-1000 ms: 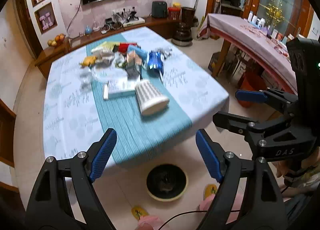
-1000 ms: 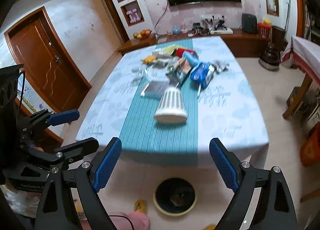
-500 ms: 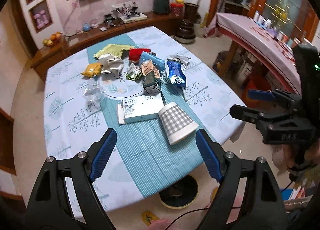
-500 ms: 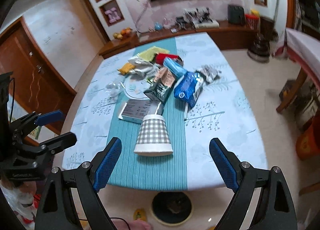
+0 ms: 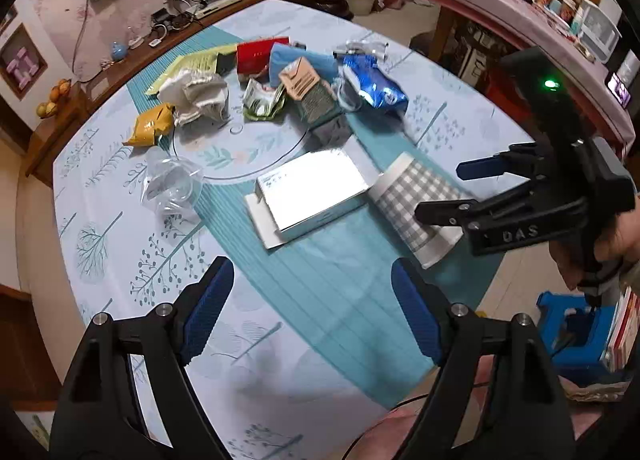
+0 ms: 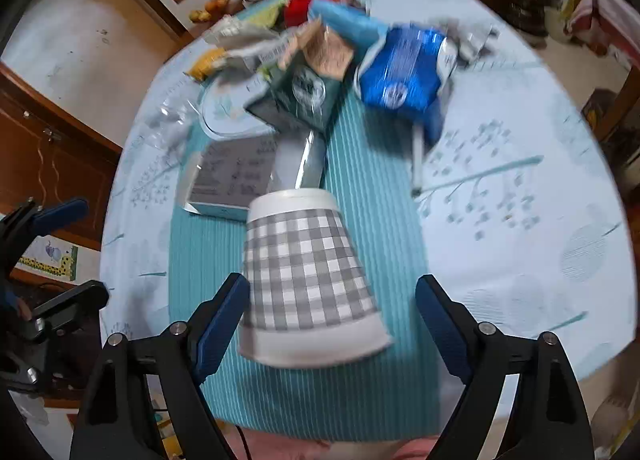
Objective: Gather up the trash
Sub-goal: 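Grasp the grey-checked paper cup with the right tool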
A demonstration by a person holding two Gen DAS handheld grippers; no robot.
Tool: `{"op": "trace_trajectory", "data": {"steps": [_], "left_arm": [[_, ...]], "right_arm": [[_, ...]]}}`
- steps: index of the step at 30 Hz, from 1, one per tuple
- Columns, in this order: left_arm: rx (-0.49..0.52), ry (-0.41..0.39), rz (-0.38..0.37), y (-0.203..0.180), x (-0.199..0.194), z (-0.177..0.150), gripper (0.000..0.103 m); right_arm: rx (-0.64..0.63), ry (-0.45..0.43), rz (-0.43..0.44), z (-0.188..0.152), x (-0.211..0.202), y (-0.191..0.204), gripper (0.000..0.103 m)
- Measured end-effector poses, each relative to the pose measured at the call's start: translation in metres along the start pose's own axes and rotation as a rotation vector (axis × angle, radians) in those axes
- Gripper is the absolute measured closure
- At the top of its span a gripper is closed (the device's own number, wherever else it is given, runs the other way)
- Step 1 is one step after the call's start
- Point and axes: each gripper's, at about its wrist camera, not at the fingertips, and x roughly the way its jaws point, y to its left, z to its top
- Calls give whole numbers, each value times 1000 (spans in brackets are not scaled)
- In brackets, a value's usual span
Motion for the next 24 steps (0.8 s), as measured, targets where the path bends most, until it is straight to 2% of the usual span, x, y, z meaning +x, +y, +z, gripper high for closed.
{"op": "trace_trajectory", "data": {"steps": [1, 2, 5, 7, 10, 17, 24], "left_arm": [[11, 4, -1, 4, 4, -2, 24], [17, 6, 1, 6, 4, -4, 24], [33, 3, -11, 17, 6, -7, 24], [35, -2, -23, 23, 2, -8, 24], [53, -20, -38, 29, -6, -6, 24], [156, -5, -28, 23, 4, 13, 24], [210, 85, -14, 10, 50, 44, 24]], "right_arm": [[15, 3, 3, -1, 6, 1, 21], [29, 6, -3, -2, 11, 3, 33], [47, -6, -40, -7, 16, 13, 55], [90, -8, -27, -12, 17, 18, 60], [125, -37, -70, -20, 12, 24, 68], [221, -96, -120, -31, -11, 26, 71], [238, -110, -94, -26, -32, 5, 72]]}}
